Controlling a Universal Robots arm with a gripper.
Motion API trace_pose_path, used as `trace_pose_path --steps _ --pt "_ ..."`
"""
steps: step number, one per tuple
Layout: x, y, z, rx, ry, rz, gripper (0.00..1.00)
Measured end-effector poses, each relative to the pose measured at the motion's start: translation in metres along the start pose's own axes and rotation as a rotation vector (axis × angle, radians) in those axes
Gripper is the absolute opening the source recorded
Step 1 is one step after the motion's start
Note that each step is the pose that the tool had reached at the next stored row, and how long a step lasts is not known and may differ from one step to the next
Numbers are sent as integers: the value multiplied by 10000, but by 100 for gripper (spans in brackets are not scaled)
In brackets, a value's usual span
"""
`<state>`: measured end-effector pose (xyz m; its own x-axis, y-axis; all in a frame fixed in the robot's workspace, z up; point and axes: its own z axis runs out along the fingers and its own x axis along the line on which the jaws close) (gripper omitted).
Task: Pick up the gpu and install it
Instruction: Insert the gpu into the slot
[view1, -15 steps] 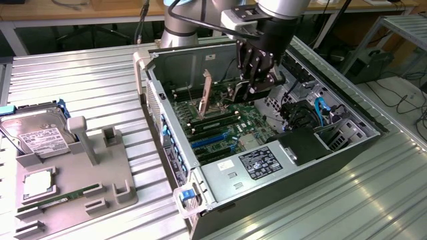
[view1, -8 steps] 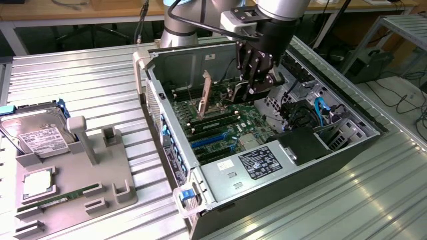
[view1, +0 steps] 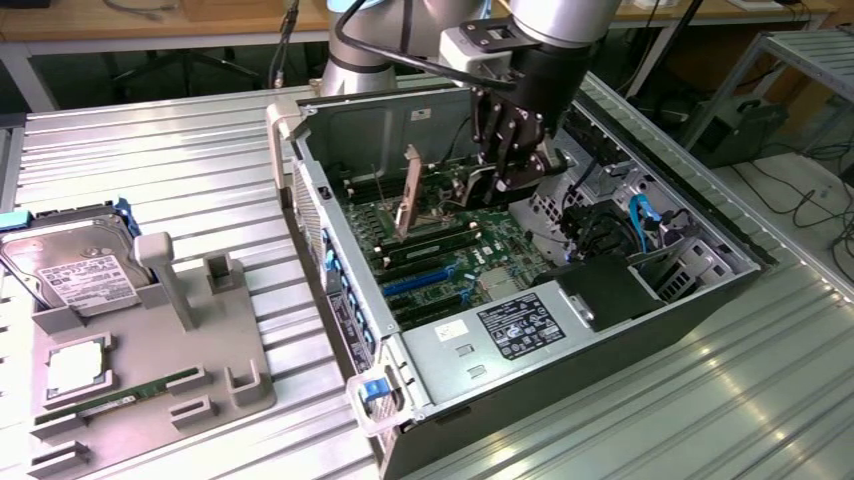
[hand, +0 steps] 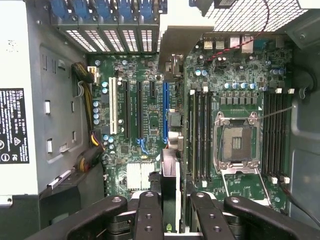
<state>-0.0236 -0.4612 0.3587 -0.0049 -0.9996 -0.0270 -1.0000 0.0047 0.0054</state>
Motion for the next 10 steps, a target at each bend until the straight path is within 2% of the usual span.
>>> trace_pose_path --steps 7,10 --pt "1 22 44 5 14 0 27" --pt "2 21 103 5 15 2 27"
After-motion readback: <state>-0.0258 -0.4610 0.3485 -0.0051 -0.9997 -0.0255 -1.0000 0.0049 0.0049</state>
